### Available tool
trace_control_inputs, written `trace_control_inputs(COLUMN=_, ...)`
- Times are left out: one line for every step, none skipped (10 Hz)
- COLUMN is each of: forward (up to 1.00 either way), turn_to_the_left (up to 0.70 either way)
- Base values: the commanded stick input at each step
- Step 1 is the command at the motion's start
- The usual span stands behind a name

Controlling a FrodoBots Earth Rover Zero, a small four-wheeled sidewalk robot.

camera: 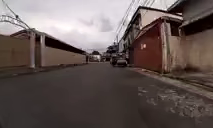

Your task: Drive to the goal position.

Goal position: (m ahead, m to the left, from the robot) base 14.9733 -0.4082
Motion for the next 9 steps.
trace_control_inputs(forward=1.0, turn_to_the_left=0.0)
trace_control_inputs(forward=1.0, turn_to_the_left=0.0)
trace_control_inputs(forward=1.0, turn_to_the_left=0.0)
trace_control_inputs(forward=1.0, turn_to_the_left=0.0)
trace_control_inputs(forward=1.0, turn_to_the_left=0.0)
trace_control_inputs(forward=1.0, turn_to_the_left=0.0)
trace_control_inputs(forward=1.0, turn_to_the_left=0.0)
trace_control_inputs(forward=1.0, turn_to_the_left=0.0)
trace_control_inputs(forward=1.0, turn_to_the_left=0.0)
